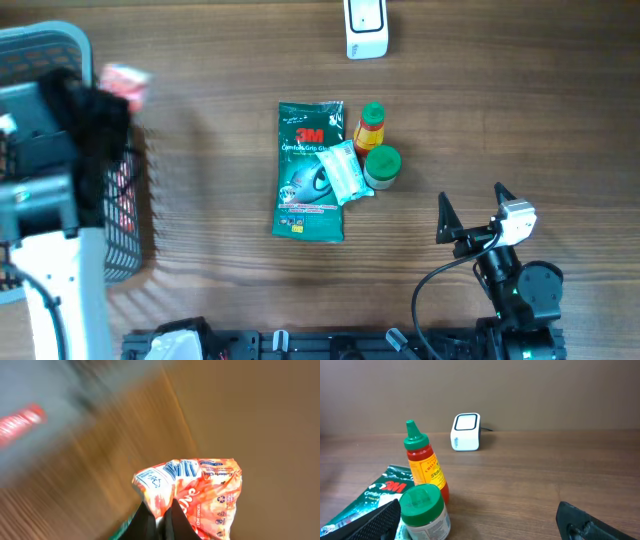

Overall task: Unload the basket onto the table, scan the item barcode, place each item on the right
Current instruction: 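Carry the snack packet over and set it beside the jar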

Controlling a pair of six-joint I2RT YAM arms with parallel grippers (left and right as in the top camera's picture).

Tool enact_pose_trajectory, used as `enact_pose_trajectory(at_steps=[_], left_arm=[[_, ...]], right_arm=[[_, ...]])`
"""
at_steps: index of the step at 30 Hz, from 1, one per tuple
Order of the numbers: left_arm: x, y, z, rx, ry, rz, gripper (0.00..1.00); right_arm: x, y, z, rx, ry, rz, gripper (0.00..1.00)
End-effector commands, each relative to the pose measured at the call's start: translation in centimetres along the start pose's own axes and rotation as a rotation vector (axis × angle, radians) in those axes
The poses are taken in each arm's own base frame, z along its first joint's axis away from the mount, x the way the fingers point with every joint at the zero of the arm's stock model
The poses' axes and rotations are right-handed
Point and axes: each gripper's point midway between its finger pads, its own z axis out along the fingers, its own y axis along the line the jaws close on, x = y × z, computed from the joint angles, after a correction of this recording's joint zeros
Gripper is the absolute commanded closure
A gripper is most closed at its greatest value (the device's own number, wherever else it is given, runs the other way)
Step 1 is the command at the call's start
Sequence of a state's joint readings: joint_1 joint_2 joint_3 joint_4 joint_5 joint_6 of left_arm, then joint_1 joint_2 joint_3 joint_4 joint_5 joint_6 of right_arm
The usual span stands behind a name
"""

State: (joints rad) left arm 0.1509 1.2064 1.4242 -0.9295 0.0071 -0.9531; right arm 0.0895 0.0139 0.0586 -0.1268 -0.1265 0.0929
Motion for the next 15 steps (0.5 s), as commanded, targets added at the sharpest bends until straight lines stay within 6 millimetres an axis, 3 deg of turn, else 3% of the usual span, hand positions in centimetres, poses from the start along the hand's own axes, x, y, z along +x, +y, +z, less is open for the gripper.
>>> enact_pose_trajectory(at_steps=[1,7,12,15], left_arm=[[6.7,-2.3,1.4,0.012,0.116,0.200,0.96],[16.4,-3.1,3.7,-0.044,0.212,0.487,0.96],[24.5,-1.1,4.8,-0.094,0.344,0.756,0.96],[28.0,0.7,4.8,-0.132,0.408,0.854,0.96]], right_arm=[[-0.2,-0.2,0.0,0.011,-0.006,0.013,0.00],[-0.2,-0.2,0.0,0.011,-0.006,0.013,0.00],[-0.2,-0.2,0.0,0.011,-0.006,0.014,0.00],[-0.2,-0.2,0.0,0.011,-0.006,0.014,0.00]])
